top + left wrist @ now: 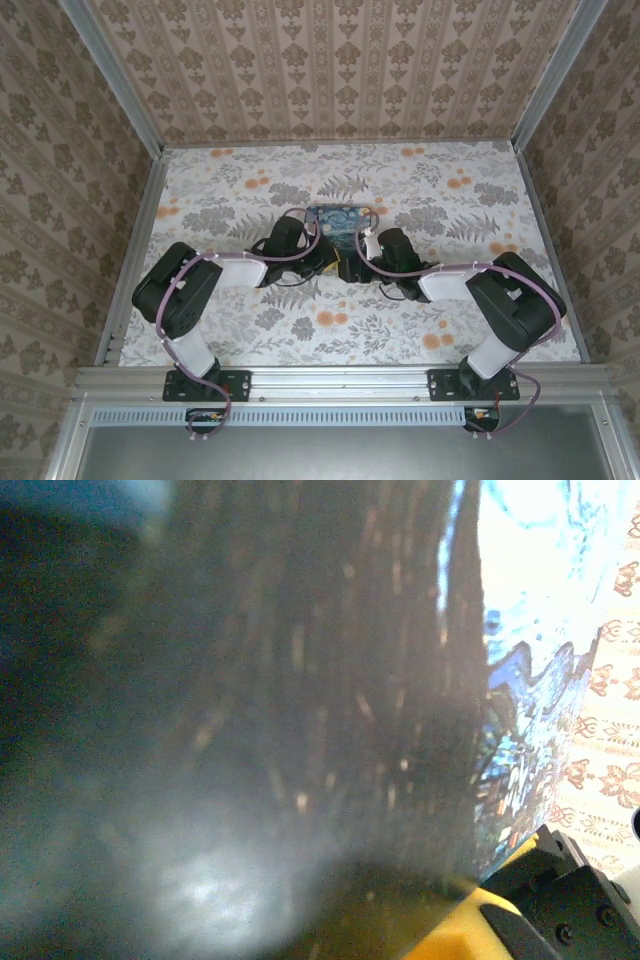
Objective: Unlock the padlock with the key
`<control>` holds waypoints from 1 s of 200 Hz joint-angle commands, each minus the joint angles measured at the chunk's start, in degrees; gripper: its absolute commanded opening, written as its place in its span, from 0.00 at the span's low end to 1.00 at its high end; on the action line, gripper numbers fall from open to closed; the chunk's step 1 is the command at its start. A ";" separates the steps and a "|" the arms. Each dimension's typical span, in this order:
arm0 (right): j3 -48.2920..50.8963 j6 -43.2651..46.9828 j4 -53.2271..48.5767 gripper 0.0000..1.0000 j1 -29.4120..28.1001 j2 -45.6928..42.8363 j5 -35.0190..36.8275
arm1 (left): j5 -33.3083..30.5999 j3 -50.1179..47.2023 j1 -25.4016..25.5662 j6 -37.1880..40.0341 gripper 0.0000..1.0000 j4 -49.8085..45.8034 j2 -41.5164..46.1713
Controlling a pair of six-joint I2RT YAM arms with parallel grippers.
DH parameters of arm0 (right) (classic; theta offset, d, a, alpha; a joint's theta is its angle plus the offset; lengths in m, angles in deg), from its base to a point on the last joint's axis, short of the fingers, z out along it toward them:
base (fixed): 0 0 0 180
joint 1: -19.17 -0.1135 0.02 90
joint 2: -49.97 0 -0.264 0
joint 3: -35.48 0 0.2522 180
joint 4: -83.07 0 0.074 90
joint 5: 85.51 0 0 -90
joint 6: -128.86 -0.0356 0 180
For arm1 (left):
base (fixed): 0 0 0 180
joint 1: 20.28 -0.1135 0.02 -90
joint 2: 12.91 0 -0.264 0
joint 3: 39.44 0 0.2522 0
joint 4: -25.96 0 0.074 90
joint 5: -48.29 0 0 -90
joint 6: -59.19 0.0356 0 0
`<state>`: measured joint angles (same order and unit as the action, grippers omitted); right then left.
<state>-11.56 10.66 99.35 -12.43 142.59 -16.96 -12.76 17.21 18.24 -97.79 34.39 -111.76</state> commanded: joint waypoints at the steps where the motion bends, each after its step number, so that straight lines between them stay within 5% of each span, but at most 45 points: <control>1: 1.10 -6.47 8.69 0.57 1.75 0.59 -1.00 | 2.07 -0.97 0.15 1.34 0.24 -3.43 1.75; 40: 1.10 -12.95 16.50 0.57 3.13 5.09 -1.00 | 1.73 -1.77 0.15 2.92 0.52 -5.99 5.30; 94: 1.35 -20.82 27.30 0.57 6.01 10.65 -1.11 | -1.45 0.66 -0.28 9.12 0.78 -18.14 14.38; 136: 4.05 -16.08 23.41 0.57 6.02 8.37 -1.67 | -2.29 3.50 -3.45 12.59 0.90 -24.89 18.03; 200: 5.26 -11.21 19.48 0.54 6.01 8.86 -2.77 | -3.20 8.68 -6.78 17.18 0.95 -31.61 17.20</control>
<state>-6.84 -3.44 120.21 -6.22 151.92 -19.50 -15.54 23.00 12.21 -84.24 7.14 -94.69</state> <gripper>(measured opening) 0.550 0.945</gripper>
